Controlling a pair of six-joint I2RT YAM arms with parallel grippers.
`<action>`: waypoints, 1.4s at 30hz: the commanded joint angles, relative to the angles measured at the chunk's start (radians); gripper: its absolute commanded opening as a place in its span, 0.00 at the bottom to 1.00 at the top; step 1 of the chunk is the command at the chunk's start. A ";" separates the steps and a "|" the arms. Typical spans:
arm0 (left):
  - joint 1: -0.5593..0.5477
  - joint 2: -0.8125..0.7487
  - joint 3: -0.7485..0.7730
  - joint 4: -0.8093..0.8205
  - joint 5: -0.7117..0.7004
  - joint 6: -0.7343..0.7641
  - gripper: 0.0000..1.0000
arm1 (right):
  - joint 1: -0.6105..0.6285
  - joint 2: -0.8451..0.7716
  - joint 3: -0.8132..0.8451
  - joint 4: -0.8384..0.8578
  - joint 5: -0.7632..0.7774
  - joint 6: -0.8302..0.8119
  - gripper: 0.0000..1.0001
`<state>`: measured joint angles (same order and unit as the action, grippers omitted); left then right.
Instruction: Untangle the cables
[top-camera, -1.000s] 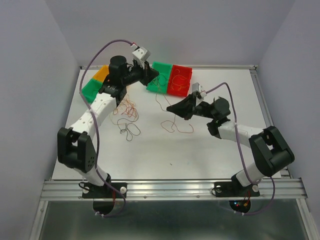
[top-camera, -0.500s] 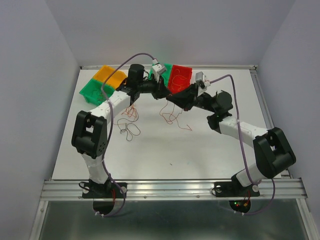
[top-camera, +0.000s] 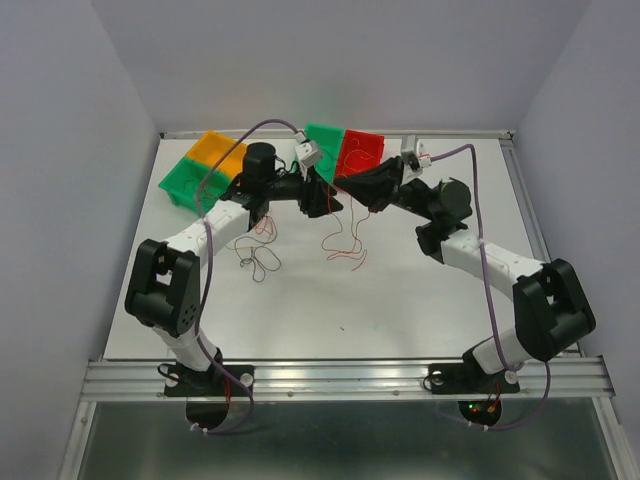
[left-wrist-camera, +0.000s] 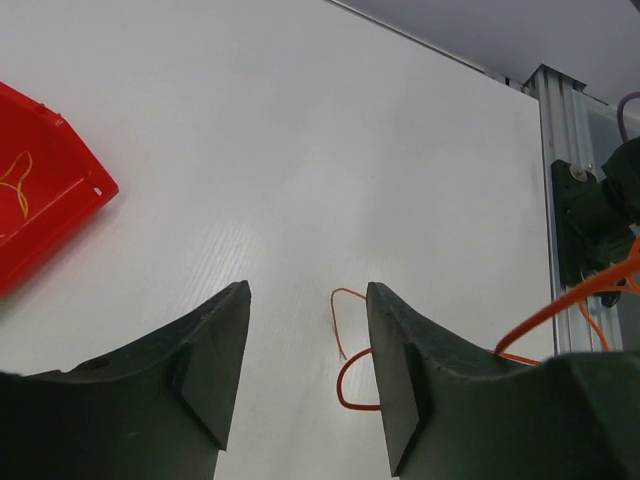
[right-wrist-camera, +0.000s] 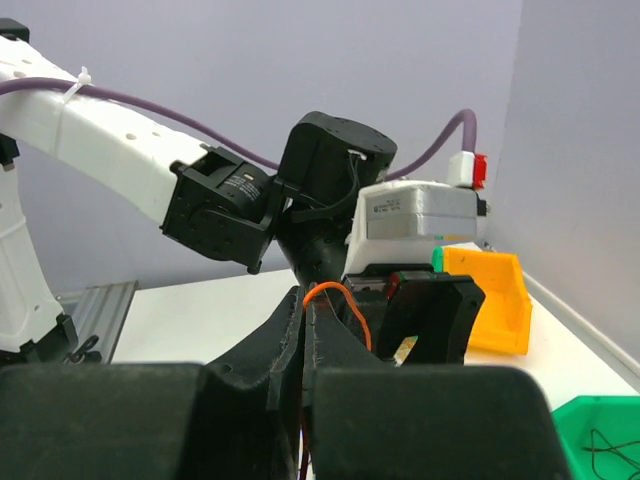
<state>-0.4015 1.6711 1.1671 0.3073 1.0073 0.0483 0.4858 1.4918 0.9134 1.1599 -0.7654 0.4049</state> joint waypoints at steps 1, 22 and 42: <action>0.030 -0.097 0.029 0.041 -0.015 0.025 0.65 | 0.007 -0.068 0.022 0.057 0.035 -0.005 0.01; 0.201 -0.377 0.058 -0.146 0.036 0.245 0.80 | -0.013 -0.061 0.030 0.017 -0.009 0.015 0.00; -0.048 -0.149 0.529 -0.652 0.142 0.693 0.87 | -0.012 -0.033 0.065 -0.011 -0.101 0.069 0.00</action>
<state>-0.3702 1.4857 1.6402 -0.2054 1.1889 0.6205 0.4782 1.4609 0.9142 1.1370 -0.8490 0.4530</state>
